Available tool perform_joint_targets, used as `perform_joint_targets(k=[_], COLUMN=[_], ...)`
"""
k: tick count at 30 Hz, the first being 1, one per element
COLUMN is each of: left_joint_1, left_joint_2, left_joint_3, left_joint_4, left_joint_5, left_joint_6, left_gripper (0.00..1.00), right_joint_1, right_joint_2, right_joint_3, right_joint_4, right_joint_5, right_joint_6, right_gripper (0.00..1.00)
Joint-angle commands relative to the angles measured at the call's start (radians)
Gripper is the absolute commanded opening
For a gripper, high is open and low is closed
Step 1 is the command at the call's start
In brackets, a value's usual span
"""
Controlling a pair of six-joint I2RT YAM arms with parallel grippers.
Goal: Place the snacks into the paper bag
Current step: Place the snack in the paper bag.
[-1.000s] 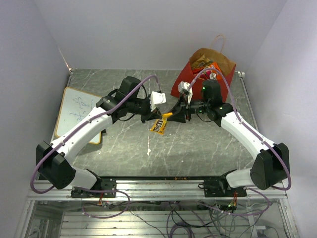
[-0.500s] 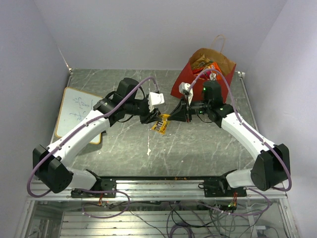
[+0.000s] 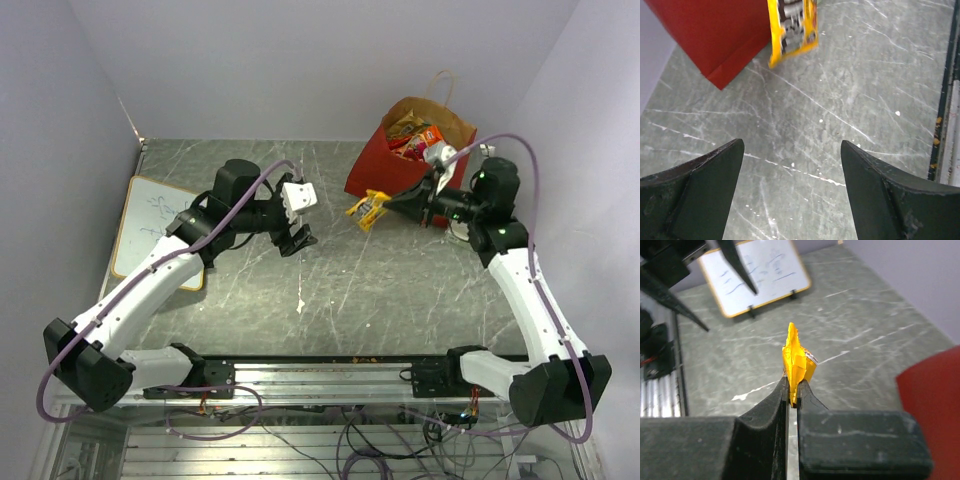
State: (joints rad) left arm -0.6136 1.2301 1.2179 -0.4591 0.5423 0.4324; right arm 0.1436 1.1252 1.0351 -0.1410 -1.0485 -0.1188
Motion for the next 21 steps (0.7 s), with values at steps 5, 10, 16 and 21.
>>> perform_joint_targets(k=[5,10,16,21], left_joint_1=[0.03,0.042,0.046,0.049], left_joint_2=[-0.034,-0.043,-0.069,-0.083], left_joint_3=[-0.015,-0.028,-0.046,-0.054], left_joint_4=[0.057,0.069,0.083,0.092], left_joint_5=[-0.097,-0.146,-0.186,-0.193], left_joint_6=[-0.016,-0.023,-0.021,-0.024], left_gripper=[0.91,0.93,0.95,0.95], right_joint_1=[-0.077,-0.08,-0.107,-0.131], right_joint_2=[0.023,0.085,0.214,0.331], right_joint_3=[0.332,0.476,0.609,0.703], right_joint_4=[-0.133,-0.123,-0.085,-0.088], right_joint_5=[0.29,0.54,0.724,0.799], right_joint_6=[-0.013,-0.035,-0.048,-0.064], right_gripper=[0.0,0.0,0.0,0.0])
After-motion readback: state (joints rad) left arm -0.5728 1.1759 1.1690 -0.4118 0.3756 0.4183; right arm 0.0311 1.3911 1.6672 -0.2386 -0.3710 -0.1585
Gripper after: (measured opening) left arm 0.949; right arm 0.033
